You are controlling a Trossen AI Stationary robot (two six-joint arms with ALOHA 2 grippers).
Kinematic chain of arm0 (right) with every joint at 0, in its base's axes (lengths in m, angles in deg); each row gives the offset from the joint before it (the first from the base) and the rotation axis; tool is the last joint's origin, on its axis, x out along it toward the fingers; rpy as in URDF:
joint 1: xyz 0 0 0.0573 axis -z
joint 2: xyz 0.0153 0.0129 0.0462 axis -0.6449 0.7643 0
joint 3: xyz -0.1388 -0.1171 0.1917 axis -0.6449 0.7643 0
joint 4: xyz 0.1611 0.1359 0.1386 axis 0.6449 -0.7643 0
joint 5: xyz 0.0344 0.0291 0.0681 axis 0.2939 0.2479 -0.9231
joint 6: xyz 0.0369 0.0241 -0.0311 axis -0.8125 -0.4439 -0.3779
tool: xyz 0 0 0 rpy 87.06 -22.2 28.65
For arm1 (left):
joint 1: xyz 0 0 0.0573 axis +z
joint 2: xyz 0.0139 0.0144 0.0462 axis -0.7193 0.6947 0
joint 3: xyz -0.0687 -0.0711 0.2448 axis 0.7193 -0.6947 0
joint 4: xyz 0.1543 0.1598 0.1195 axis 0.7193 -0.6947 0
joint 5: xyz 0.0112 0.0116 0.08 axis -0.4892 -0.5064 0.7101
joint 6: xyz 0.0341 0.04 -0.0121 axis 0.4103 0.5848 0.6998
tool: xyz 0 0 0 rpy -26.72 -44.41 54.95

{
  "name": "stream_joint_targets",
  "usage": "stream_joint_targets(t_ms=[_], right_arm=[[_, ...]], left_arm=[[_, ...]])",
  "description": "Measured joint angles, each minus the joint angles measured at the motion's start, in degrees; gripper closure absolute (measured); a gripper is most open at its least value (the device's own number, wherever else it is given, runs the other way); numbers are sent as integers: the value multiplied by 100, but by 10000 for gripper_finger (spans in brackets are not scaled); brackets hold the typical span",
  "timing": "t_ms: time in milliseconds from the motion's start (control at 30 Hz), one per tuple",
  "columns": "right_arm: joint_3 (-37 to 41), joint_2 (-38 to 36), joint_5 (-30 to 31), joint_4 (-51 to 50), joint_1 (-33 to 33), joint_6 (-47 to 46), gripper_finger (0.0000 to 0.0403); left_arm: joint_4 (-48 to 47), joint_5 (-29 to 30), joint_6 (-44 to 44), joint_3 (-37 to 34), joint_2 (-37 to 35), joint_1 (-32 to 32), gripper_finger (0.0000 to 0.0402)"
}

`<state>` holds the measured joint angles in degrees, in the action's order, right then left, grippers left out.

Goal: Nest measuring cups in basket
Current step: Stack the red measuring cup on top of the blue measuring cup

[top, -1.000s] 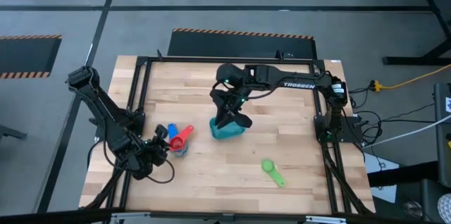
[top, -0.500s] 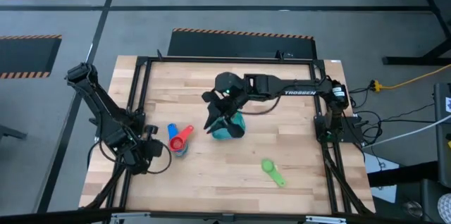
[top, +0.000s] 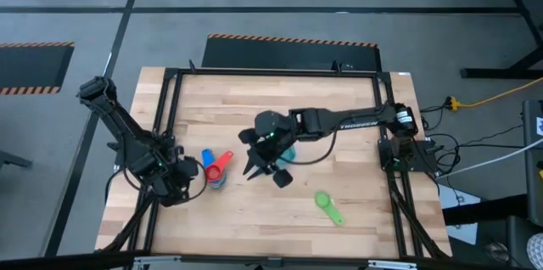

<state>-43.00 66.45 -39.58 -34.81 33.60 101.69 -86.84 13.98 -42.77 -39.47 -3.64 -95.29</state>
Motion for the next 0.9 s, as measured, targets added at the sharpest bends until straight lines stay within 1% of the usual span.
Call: stream_joint_targets(t_ms=[133,400,533,633,733,900], right_arm=[[2,291,4,313,-131,-2,314],[4,962,18,841,-233,-9,314],[4,1264,23,871,-233,-8,314],[4,1449,160,891,-233,-11,314],[4,1613,227,978,-233,-9,314],[4,1917,239,1411,-233,-11,314]], left_arm=[[-5,170,-284,0,2,135,335],[-11,155,-760,-4,13,345,335],[-5,149,-1029,-148,13,428,335],[20,134,-1153,-331,13,493,335],[20,-104,-1233,-507,13,570,335],[97,-454,-1458,-799,15,676,335]])
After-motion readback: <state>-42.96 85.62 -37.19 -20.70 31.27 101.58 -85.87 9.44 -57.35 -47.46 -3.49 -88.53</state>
